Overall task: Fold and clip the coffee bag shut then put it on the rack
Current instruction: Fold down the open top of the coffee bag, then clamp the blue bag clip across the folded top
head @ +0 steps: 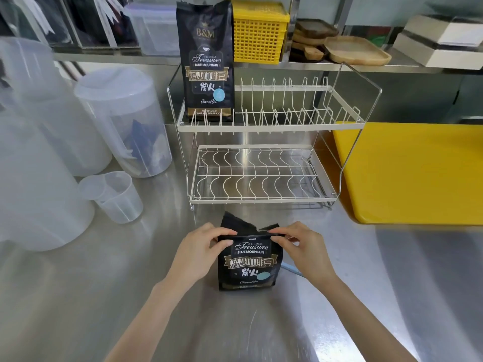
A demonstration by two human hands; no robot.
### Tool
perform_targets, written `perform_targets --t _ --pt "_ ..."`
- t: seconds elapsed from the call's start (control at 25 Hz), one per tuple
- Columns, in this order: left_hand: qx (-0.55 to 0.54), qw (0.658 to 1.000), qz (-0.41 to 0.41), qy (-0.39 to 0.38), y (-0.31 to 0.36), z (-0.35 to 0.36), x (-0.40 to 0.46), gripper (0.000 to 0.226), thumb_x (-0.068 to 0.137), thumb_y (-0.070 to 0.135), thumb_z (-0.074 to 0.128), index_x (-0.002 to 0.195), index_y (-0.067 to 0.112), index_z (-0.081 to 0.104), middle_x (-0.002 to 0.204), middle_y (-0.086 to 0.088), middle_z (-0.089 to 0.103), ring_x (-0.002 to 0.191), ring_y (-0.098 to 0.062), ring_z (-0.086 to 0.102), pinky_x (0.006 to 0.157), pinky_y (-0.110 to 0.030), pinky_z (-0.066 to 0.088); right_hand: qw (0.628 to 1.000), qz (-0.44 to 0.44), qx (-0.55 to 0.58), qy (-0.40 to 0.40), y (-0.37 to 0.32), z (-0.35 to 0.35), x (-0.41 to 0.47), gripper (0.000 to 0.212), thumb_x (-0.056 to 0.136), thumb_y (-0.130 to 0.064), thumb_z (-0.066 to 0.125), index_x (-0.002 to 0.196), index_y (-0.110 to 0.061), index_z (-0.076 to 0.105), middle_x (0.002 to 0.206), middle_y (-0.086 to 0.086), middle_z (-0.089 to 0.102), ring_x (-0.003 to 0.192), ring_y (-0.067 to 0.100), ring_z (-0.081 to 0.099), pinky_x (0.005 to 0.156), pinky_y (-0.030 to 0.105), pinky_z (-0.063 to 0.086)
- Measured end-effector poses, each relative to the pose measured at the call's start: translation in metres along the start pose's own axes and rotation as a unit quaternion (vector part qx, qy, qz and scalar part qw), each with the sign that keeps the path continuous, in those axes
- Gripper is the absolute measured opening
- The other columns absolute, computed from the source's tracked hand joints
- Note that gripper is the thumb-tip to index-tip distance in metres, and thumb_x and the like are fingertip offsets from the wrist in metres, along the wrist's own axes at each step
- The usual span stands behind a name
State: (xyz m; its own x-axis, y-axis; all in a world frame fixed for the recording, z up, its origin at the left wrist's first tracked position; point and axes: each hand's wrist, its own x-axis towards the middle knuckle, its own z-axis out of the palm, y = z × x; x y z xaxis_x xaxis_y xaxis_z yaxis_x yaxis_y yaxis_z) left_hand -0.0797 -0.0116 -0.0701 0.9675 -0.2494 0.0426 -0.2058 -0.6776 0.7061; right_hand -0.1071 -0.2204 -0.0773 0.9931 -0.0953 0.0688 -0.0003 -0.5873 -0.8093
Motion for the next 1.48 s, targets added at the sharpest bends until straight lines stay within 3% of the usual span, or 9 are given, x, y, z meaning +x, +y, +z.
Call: perform_targets --t 0.12,0.32,0.48,0.6,0.72,0.96,1.08,1.28,1.48 --pt "0.017 1.0 0.005 0.016 0.001 0.0 0.0 0.017 0.082 0.028 0.059 0.097 0.029 0.068 0.069 0.011 0.044 0.066 -0.006 0.048 0.06 -0.015 0.034 0.999 -0.031 -0.036 0.007 0.007 -0.002 -0.002 0.016 0.078 -0.015 0.064 0.093 -0.012 0.071 0.081 -0.008 0.045 0.08 0.006 0.048 0.07 -0.002 0.037" --pt "0.025 0.999 0.016 0.028 -0.001 0.001 -0.001 0.017 0.082 0.028 0.058 0.097 0.027 0.067 0.072 0.014 0.042 0.077 -0.007 0.044 0.063 -0.013 0.033 0.996 -0.06 -0.053 -0.033 0.006 -0.003 -0.001 0.016 0.083 -0.017 0.059 0.093 -0.014 0.07 0.083 -0.016 0.052 0.081 0.005 0.052 0.074 -0.001 0.037" --pt "0.004 0.999 0.015 0.028 -0.002 0.002 -0.002 0.018 0.081 0.025 0.06 0.098 0.024 0.067 0.076 0.012 0.043 0.079 -0.005 0.046 0.066 -0.009 0.031 0.999 -0.029 -0.013 -0.041 0.003 -0.005 0.001 0.016 0.082 -0.017 0.06 0.095 -0.02 0.069 0.083 -0.022 0.054 0.082 -0.013 0.054 0.071 -0.003 0.037" --pt "0.005 0.999 0.014 0.036 -0.003 0.004 -0.001 0.018 0.08 0.023 0.061 0.098 0.021 0.068 0.079 0.015 0.04 0.083 -0.01 0.044 0.068 -0.01 0.031 0.999 0.004 0.03 -0.018 0.002 -0.002 -0.001 0.02 0.079 -0.015 0.063 0.077 -0.034 0.06 0.079 -0.023 0.058 0.08 -0.021 0.051 0.07 -0.002 0.038" --pt "0.001 0.999 0.02 0.038 -0.005 0.004 -0.002 0.018 0.079 0.021 0.063 0.096 0.021 0.069 0.089 0.023 0.037 0.099 -0.012 0.043 0.082 -0.015 0.03 0.999 0.004 0.03 -0.015 0.004 0.0 -0.002 0.019 0.079 -0.014 0.063 0.072 -0.031 0.058 0.077 -0.023 0.057 0.08 -0.019 0.052 0.07 -0.002 0.037" --pt "-0.004 1.0 0.015 0.025 -0.005 0.007 -0.003 0.021 0.083 0.021 0.058 0.104 0.022 0.063 0.105 0.012 0.051 0.107 -0.011 0.045 0.09 -0.021 0.029 1.0 0.0 0.031 0.0 0.01 -0.004 0.0 0.016 0.084 -0.022 0.056 0.096 -0.022 0.066 0.086 -0.022 0.056 0.084 -0.024 0.049 0.071 -0.007 0.035" --pt "-0.007 0.999 0.013 0.028 -0.005 0.007 -0.004 0.022 0.084 0.021 0.057 0.105 0.023 0.063 0.105 0.011 0.052 0.106 -0.011 0.046 0.089 -0.021 0.029 1.0 0.014 0.008 0.008 0.023 -0.01 -0.004 0.024 0.085 -0.024 0.054 0.107 -0.021 0.062 0.095 -0.017 0.055 0.086 -0.013 0.053 0.072 -0.008 0.033" --pt "-0.009 0.999 0.011 0.03 -0.006 0.008 -0.005 0.022 0.083 0.019 0.058 0.105 0.022 0.062 0.101 0.011 0.057 0.1 -0.013 0.05 0.081 -0.019 0.033 0.992 0.074 -0.094 -0.037 0.059 -0.015 -0.018 0.031 0.083 -0.025 0.058 0.114 -0.022 0.057 0.109 -0.003 0.047 0.1 0.014 0.051 0.083 0.015 0.036" --pt "-0.008 0.999 0.002 0.034 -0.007 0.01 -0.005 0.019 0.083 0.018 0.059 0.102 0.02 0.062 0.099 0.011 0.059 0.095 -0.012 0.05 0.075 -0.003 0.033 0.967 0.159 -0.168 -0.108 0.098 -0.013 -0.032 0.044 0.077 -0.024 0.065 0.119 -0.021 0.052 0.121 0.007 0.048 0.109 0.025 0.05 0.094 0.037 0.041"
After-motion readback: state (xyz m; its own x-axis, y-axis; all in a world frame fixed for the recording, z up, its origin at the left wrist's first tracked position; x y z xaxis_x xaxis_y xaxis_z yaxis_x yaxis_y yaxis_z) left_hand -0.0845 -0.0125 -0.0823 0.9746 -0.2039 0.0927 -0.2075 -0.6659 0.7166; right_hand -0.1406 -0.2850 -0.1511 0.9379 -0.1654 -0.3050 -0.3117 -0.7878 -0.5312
